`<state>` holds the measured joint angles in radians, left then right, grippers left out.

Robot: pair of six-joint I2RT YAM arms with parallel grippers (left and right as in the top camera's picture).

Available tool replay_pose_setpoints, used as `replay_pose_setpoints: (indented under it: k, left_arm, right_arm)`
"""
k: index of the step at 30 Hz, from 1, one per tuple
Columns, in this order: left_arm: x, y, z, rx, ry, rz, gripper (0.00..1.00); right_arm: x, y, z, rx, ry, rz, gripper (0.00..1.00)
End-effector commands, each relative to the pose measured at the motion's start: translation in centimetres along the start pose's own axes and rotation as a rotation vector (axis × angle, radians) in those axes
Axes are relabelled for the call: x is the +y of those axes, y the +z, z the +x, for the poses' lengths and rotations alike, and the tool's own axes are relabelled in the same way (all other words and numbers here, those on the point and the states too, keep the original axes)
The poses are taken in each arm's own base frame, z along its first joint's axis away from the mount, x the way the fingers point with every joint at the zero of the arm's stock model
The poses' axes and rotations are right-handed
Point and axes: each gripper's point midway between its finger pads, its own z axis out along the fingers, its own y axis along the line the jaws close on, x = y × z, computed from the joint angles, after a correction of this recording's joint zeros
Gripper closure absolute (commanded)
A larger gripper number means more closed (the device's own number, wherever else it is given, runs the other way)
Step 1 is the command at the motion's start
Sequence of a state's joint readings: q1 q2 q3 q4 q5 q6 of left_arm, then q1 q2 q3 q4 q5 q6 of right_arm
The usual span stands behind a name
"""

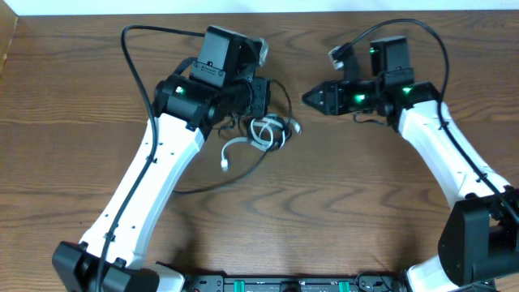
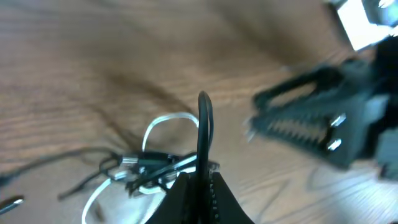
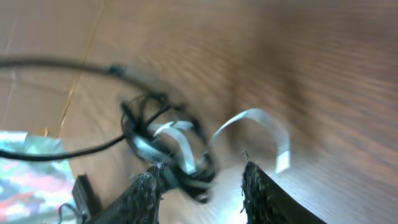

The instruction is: Untangle cables

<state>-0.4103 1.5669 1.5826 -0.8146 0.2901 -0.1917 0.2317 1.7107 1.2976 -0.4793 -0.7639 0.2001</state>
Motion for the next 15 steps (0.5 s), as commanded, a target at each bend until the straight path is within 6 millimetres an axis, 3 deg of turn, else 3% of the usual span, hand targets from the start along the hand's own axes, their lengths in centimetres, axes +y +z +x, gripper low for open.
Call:
replay_pose_setpoints:
  k: [1,15]
  left_arm:
    - [-1.3,-2.7,-1.8,-0.092,-0.032,0.041,0.93]
    - [-2.7,-5.7,-2.6,-0.169,-0.055,0.090,0.93]
  right_arm:
    - [1.9,-0.1,-0.2,-0.002,-0.057,-0.042,0.60]
    - [3.3,0.5,-1.4,-0.049,-0.184,-0.070,0.50]
